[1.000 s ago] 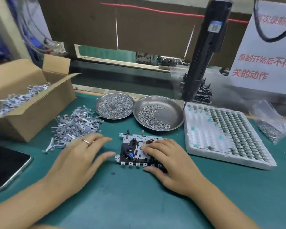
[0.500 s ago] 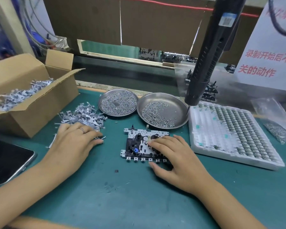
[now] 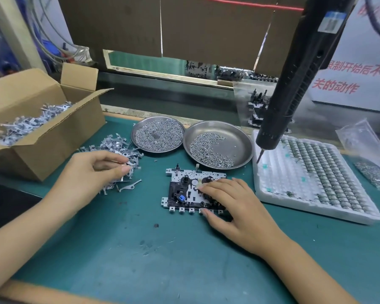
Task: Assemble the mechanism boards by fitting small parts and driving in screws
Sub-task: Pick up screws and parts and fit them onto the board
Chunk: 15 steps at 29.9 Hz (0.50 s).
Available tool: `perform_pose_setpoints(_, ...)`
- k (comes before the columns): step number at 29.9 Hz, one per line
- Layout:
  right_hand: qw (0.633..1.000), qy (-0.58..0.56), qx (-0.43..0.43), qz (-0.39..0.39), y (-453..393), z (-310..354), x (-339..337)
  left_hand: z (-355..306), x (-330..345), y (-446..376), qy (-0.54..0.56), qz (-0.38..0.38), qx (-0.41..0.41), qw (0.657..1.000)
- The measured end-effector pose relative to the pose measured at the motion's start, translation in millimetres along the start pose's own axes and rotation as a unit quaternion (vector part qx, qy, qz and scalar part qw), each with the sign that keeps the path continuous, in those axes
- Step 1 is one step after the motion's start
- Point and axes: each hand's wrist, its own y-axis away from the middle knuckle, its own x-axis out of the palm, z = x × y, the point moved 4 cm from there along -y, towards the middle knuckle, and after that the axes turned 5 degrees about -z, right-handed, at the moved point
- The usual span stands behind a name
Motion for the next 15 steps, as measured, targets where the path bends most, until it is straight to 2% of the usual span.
perform_pose_setpoints(4, 1.0, 0.002, 0.001, -0.001, -0.1, 0.1, 0.2, -2.0, 3.7, 0.8, 0.043, -0.017, 0.0, 0.999)
perform_pose_setpoints(8, 1.0, -0.002, -0.001, -0.006, 0.5, -1.0, -0.3, -3.3, 10.1, 1.3, 0.066, -0.004, -0.005, 0.998)
perform_pose_setpoints(12, 0.994, -0.038, -0.018, -0.101, -0.5, 1.8, -6.5, -18.3, 21.9, 9.4, 0.135, 0.021, 0.023, 0.99)
perform_pose_setpoints(15, 0.968, -0.17, 0.02, -0.182, -2.5, 3.6, -13.7, -39.9, 45.0, 22.2, 0.204, 0.078, 0.075, 0.973)
